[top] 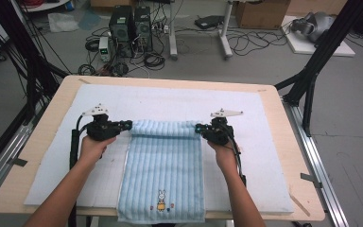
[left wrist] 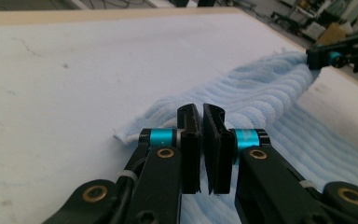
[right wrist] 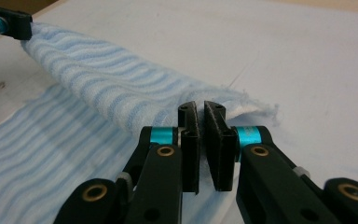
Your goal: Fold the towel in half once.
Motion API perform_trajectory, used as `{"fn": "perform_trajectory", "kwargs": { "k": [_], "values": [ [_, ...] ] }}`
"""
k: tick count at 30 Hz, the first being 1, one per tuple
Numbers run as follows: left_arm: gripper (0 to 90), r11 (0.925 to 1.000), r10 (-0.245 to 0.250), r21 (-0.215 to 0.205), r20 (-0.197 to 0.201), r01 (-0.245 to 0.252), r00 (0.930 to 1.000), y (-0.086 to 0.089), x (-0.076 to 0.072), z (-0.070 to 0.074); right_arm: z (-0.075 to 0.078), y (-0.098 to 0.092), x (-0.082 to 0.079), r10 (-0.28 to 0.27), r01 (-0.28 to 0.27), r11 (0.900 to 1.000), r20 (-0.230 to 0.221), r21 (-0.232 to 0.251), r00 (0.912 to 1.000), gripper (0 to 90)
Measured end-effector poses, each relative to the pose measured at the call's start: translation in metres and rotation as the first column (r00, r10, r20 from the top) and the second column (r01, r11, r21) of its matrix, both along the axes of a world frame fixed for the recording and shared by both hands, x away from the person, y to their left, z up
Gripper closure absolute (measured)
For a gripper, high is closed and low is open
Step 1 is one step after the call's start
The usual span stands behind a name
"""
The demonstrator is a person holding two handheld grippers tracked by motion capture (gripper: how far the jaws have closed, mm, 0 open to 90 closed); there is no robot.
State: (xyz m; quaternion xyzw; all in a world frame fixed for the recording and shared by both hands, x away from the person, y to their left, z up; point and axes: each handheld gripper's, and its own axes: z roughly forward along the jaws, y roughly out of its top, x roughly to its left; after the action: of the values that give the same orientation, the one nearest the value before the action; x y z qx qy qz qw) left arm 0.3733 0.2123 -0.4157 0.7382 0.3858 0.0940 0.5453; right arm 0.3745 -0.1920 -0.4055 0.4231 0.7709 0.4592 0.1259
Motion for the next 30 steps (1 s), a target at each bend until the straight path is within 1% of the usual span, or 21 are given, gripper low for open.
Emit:
{"fn": "perform_trajectory", "kwargs": {
  "k": [3, 5, 8, 10, 12, 13, 14, 15, 17, 18, 19, 20, 21, 22, 23, 25, 26, 27, 28, 29, 30],
  "values": [
    [85.0, 0.9997, -0.021, 0.012, 0.003, 0.021, 0.9998, 0.000, -0.014, -0.003, -0.004, -0.001, -0.013, 0.011, -0.011, 1.000, 0.000, 0.003, 0.9999, 84.6],
    [84.9, 0.9997, -0.022, 0.009, -0.001, 0.022, 0.9997, 0.002, -0.021, -0.006, -0.007, -0.001, -0.022, 0.021, -0.021, 1.000, -0.006, -0.004, 0.9998, 84.5],
    [84.2, 0.9994, -0.034, 0.007, -0.016, 0.034, 0.9993, 0.004, -0.030, -0.011, -0.012, -0.002, -0.033, 0.032, -0.032, 0.999, -0.013, -0.018, 0.9994, 84.2],
    [84.2, 0.9989, -0.041, 0.021, -0.021, 0.041, 0.9989, 0.004, -0.035, -0.015, -0.016, -0.002, -0.039, 0.037, -0.037, 0.999, -0.024, -0.021, 0.9990, 84.0],
    [84.1, 0.9990, -0.042, 0.016, -0.026, 0.042, 0.9988, 0.004, -0.037, -0.017, -0.019, -0.003, -0.044, 0.043, -0.044, 0.998, -0.022, -0.038, 0.9988, 84.0],
    [84.1, 0.9981, -0.055, 0.026, -0.041, 0.056, 0.9976, 0.005, -0.041, -0.022, -0.021, -0.003, -0.046, 0.044, -0.045, 0.998, -0.028, -0.036, 0.9986, 83.9],
    [84.1, 0.9981, -0.055, 0.026, -0.041, 0.056, 0.9976, 0.005, -0.041, -0.022, -0.021, -0.003, -0.046, 0.044, -0.045, 0.998, -0.028, -0.036, 0.9986, 83.9],
    [84.0, 0.9967, -0.071, 0.037, -0.061, 0.073, 0.9956, 0.005, -0.042, -0.027, -0.024, -0.004, -0.047, 0.042, -0.043, 0.999, -0.041, -0.032, 0.9983, 82.7],
    [80.2, 0.9959, -0.070, 0.054, -0.059, 0.073, 0.9958, 0.006, -0.043, -0.029, -0.025, -0.004, -0.048, 0.039, -0.040, 0.999, -0.049, -0.026, 0.9980, 76.4],
    [72.5, 0.9959, -0.070, 0.054, -0.059, 0.073, 0.9958, 0.006, -0.043, -0.029, -0.025, -0.004, -0.048, 0.039, -0.040, 0.999, -0.049, -0.026, 0.9980, 76.4],
    [58.1, 0.9979, -0.015, 0.062, -0.051, 0.018, 0.9986, 0.008, -0.041, -0.030, -0.024, -0.007, -0.049, 0.017, -0.017, 1.000, -0.032, -0.007, 0.9994, 68.2],
    [51.3, 0.9976, 0.017, 0.067, -0.044, -0.014, 0.9989, 0.010, -0.040, -0.029, -0.023, -0.008, -0.049, 0.008, -0.008, 1.000, -0.023, -0.006, 0.9997, 64.5],
    [48.2, 0.9976, 0.034, 0.062, -0.035, -0.032, 0.9988, 0.012, -0.038, -0.027, -0.021, -0.010, -0.049, -0.003, 0.003, 1.000, -0.019, -0.001, 0.9998, 61.7],
    [47.9, 0.9976, 0.034, 0.062, -0.035, -0.032, 0.9988, 0.012, -0.038, -0.027, -0.020, -0.012, -0.049, -0.012, 0.013, 1.000, -0.014, 0.006, 0.9998, 59.7],
    [46.8, 0.9977, 0.059, 0.036, -0.016, -0.058, 0.9982, 0.016, -0.033, -0.022, -0.018, -0.014, -0.049, -0.026, 0.026, 1.000, -0.007, 0.012, 0.9996, 57.3],
    [46.4, 0.9974, 0.068, 0.024, -0.012, -0.068, 0.9976, 0.017, -0.029, -0.019, -0.017, -0.018, -0.048, -0.040, 0.040, 0.999, -0.002, 0.028, 0.9992, 56.0],
    [46.4, 0.9957, 0.093, 0.002, -0.016, -0.092, 0.9956, 0.018, -0.019, -0.015, -0.016, -0.019, -0.047, -0.046, 0.046, 0.998, 0.001, 0.035, 0.9989, 55.7],
    [46.4, 0.9944, 0.105, -0.004, -0.018, -0.105, 0.9943, 0.018, -0.013, -0.013, -0.016, -0.021, -0.047, -0.048, 0.048, 0.998, 0.003, 0.037, 0.9988, 55.3],
    [46.4, 0.9944, 0.105, -0.004, -0.018, -0.105, 0.9943, 0.018, -0.013, -0.013, -0.016, -0.021, -0.047, -0.052, 0.052, 0.998, 0.000, 0.036, 0.9986, 55.2],
    [46.4, 0.9921, 0.125, 0.008, -0.028, -0.125, 0.9918, 0.014, 0.000, -0.011, -0.016, -0.021, -0.047, -0.053, 0.053, 0.998, 0.000, 0.038, 0.9986, 54.9],
    [46.4, 0.9921, 0.125, 0.008, -0.028, -0.125, 0.9918, 0.014, 0.000, -0.011, -0.016, -0.022, -0.047, -0.055, 0.055, 0.998, -0.001, 0.039, 0.9985, 54.5]
  ]
}}
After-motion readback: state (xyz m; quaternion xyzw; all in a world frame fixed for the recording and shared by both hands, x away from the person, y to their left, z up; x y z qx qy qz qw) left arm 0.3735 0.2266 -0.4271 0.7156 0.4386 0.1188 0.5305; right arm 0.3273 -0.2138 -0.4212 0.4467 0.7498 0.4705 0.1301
